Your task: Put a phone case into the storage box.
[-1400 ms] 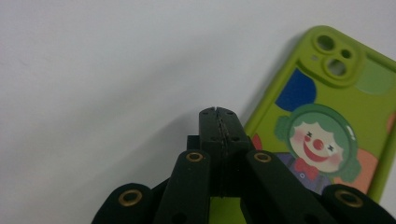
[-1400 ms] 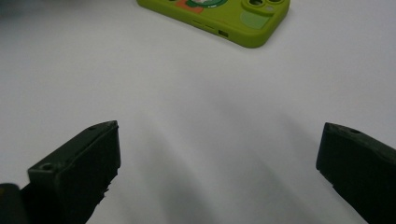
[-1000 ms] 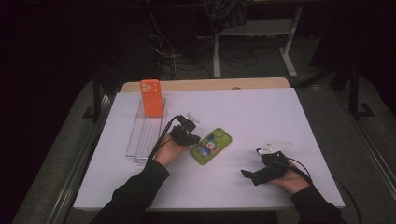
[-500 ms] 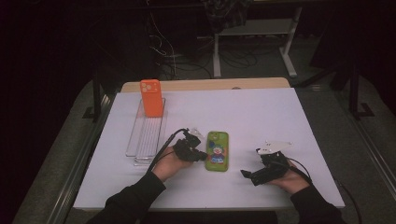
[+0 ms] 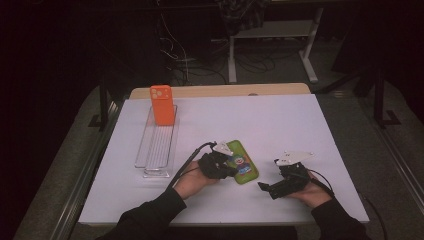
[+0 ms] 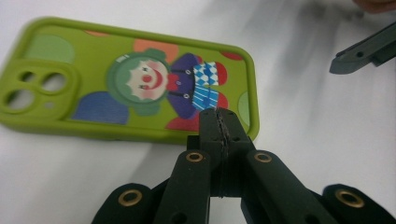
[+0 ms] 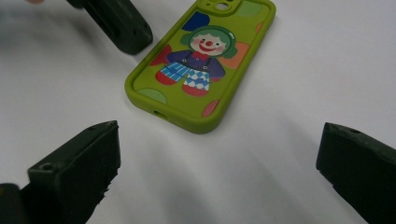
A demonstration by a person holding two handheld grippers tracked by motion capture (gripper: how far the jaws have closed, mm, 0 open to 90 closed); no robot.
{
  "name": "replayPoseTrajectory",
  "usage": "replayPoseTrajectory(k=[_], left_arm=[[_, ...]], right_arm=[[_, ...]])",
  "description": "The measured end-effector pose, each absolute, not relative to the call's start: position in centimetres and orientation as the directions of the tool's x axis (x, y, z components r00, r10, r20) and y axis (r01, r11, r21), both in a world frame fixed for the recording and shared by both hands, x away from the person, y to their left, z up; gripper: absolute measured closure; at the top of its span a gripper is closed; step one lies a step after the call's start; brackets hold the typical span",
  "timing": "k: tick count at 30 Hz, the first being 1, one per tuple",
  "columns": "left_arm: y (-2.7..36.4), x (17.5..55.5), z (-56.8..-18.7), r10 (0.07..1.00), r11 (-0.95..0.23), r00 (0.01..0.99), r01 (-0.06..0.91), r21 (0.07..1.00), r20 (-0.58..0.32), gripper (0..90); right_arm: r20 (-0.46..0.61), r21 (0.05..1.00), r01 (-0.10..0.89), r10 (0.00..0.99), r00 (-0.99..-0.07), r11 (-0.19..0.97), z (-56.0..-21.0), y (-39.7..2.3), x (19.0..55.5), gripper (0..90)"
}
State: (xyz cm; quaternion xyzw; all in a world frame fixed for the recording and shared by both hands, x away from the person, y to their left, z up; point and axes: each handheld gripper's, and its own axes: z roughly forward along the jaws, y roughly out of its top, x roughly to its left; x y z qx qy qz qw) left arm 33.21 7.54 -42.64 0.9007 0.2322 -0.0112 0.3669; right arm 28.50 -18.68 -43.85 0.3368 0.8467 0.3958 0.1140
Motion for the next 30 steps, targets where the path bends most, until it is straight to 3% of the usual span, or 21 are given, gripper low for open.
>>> replayPoseTrajectory(k=[6,21,30], left_arm=[[9.7,33.0,-41.5,0.394,-0.588,0.902,0.396,0.705,-0.179,79.0],[14.9,31.8,-40.9,0.44,-0.528,0.89,0.363,0.768,-0.118,20.2],[15.2,31.7,-41.1,0.444,-0.515,0.89,0.344,0.785,-0.099,0.0]], right_arm=[[0.081,0.746,0.487,0.664,-0.743,0.454,-43.9,-18.7,28.5,0.0],[0.109,0.728,0.532,0.693,-0.712,0.432,-43.9,-18.8,28.8,0.0],[0.12,0.727,0.557,0.725,-0.679,0.402,-43.4,-18.0,28.6,0.0]])
